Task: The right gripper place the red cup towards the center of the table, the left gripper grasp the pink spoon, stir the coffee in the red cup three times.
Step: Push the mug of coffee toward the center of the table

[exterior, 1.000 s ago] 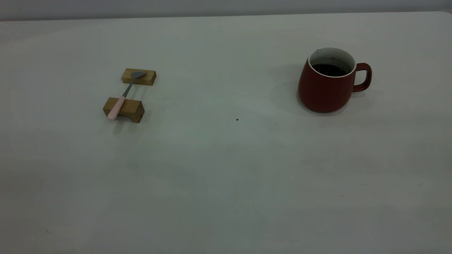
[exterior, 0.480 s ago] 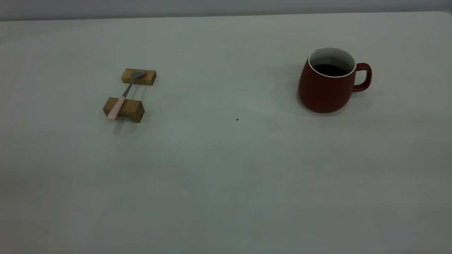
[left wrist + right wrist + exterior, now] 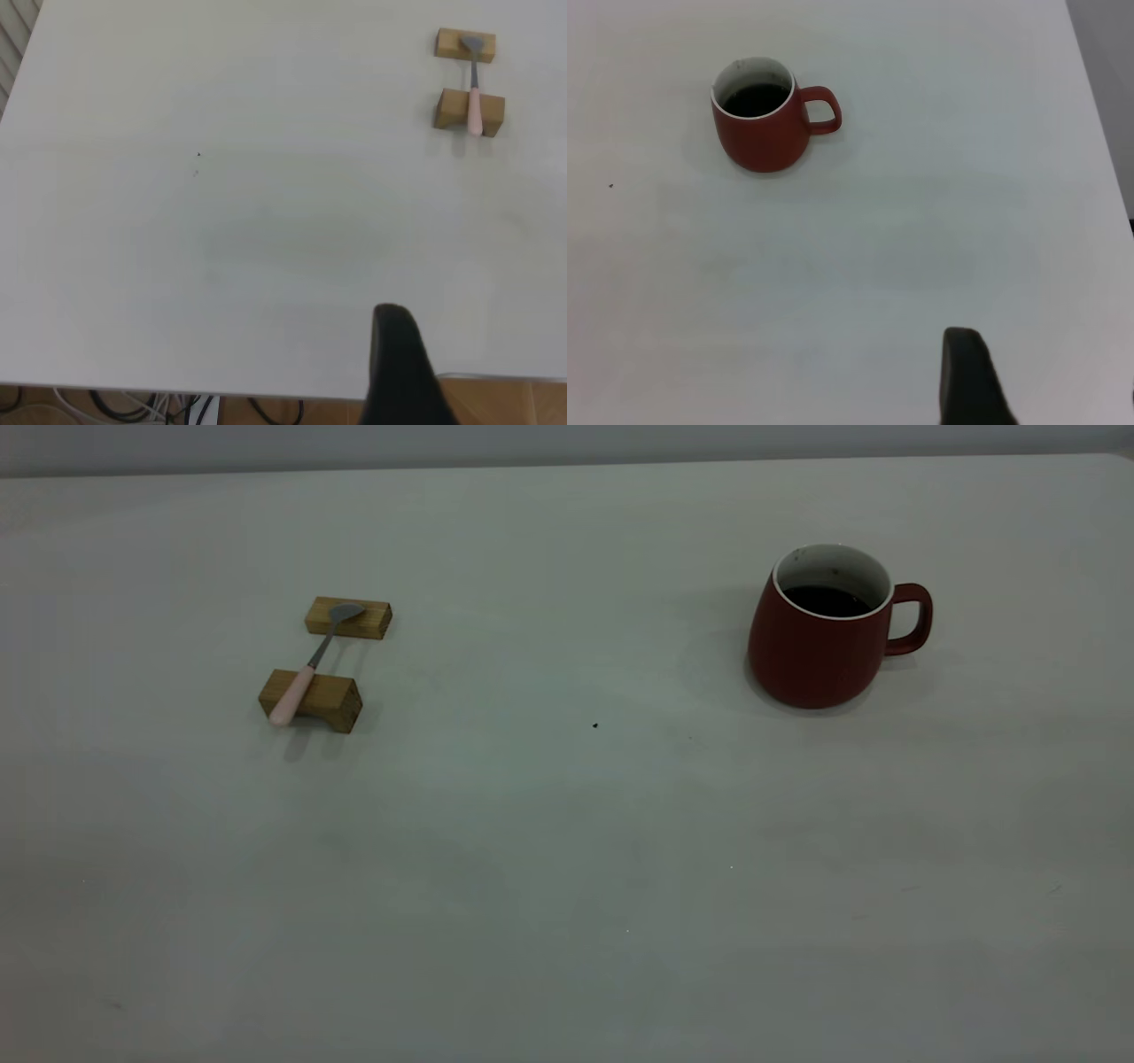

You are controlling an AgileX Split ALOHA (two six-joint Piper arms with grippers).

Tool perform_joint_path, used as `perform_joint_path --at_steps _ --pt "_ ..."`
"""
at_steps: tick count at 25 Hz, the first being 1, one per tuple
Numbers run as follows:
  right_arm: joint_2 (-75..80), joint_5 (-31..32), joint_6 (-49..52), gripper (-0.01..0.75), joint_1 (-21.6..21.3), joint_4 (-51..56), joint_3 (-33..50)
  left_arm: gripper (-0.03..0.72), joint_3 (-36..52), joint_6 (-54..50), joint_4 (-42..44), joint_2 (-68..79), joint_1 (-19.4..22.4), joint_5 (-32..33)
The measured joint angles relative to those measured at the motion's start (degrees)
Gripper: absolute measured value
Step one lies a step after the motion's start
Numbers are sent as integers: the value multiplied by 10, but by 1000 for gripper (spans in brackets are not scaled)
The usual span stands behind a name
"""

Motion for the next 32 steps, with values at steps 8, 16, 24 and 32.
perform_joint_path --at_steps 8,16,24,32 --pt "0 -1 0 473 0 37 0 523 0 0 0 0 0 0" --pt "148 -3 -8 521 0 31 -86 523 0 0 0 0 0 0" --pt "462 -158 -36 620 0 -42 -140 523 0 0 0 0 0 1" --pt "742 -280 -169 620 1 -14 -175 523 0 0 0 0 0 1"
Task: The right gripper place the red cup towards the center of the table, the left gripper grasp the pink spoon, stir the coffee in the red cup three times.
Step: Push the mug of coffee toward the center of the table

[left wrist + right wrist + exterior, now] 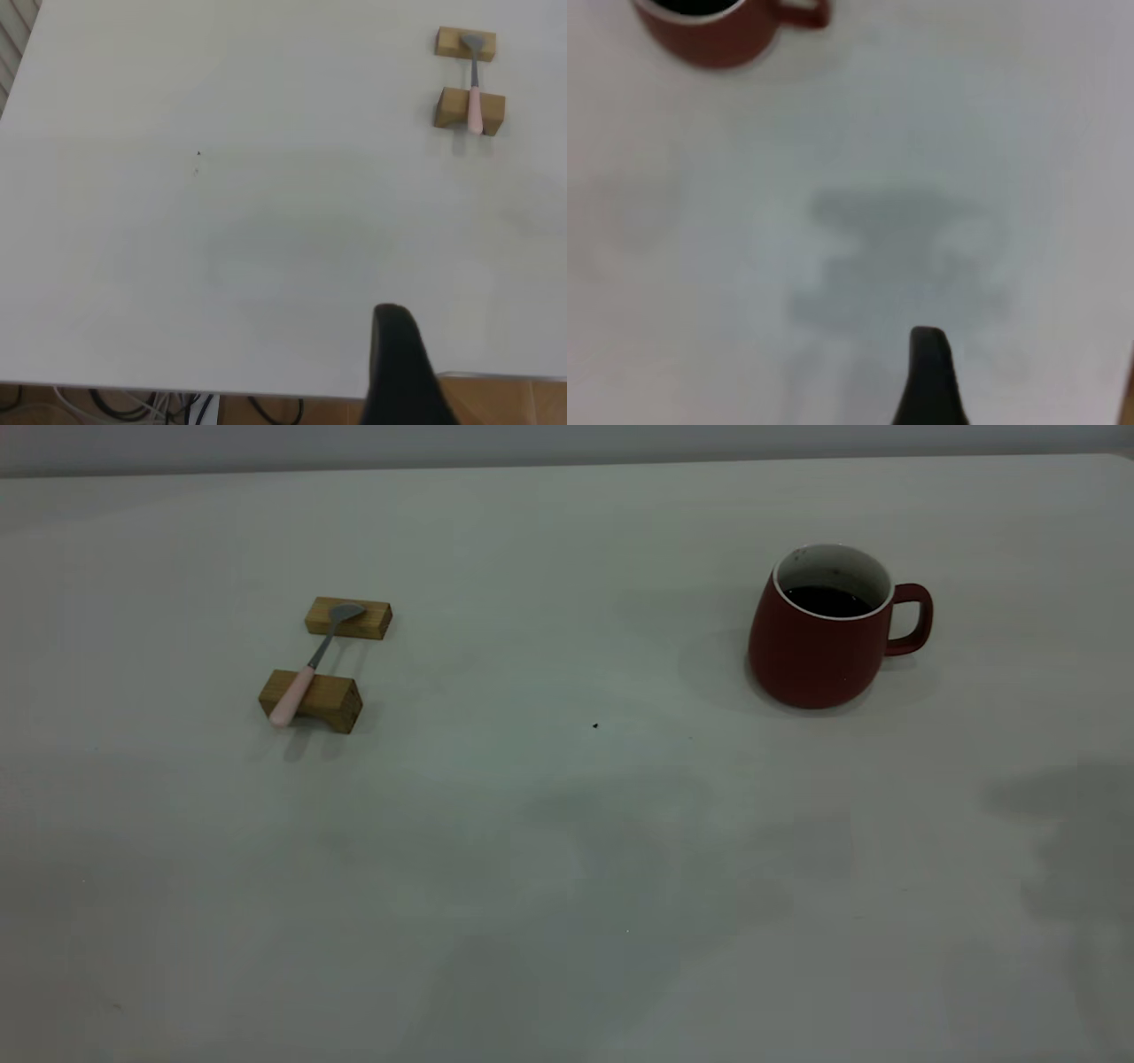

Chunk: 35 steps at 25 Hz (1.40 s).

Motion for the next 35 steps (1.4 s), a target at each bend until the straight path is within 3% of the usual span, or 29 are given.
perform_joint_path --at_steps 10,20,27,35 --pt "284 -55 -197 614 53 19 -137 523 0 0 0 0 0 0" --pt "477 -56 -364 608 56 13 -304 523 0 0 0 0 0 0" --pt "549 -78 -440 607 60 17 -357 523 0 0 0 0 0 0" --pt "578 -92 -500 607 91 19 -378 523 0 0 0 0 0 0"
